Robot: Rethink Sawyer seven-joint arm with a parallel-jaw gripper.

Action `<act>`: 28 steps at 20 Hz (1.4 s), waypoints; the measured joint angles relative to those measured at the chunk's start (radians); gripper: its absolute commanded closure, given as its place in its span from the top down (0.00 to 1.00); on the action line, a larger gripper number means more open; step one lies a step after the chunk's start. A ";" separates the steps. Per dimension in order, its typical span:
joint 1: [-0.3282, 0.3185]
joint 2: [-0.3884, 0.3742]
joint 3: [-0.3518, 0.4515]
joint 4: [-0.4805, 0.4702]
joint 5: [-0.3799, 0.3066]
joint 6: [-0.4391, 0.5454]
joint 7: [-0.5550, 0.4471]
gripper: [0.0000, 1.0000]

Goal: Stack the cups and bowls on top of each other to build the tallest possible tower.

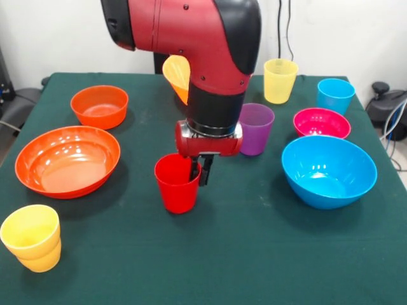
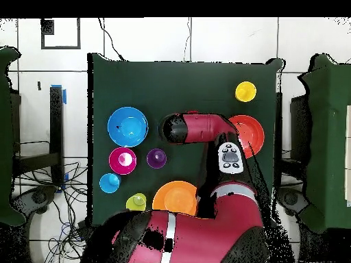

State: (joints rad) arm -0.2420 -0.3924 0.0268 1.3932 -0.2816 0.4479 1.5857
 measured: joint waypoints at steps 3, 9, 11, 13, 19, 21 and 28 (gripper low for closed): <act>-0.005 0.016 0.008 -0.046 0.000 0.047 0.000 0.00; -0.015 0.035 0.024 -0.109 -0.001 0.087 0.000 0.00; -0.019 0.037 0.030 -0.121 -0.001 0.088 0.000 0.00; -0.020 0.037 0.034 -0.128 -0.001 0.088 0.000 0.00; -0.021 0.039 0.038 -0.142 -0.001 0.088 0.000 0.00; -0.021 0.040 0.039 -0.143 -0.001 0.088 0.000 0.00; -0.021 0.047 0.041 -0.154 -0.001 0.088 0.000 0.00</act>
State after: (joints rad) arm -0.2633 -0.3450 0.0678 1.2394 -0.2828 0.5358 1.5857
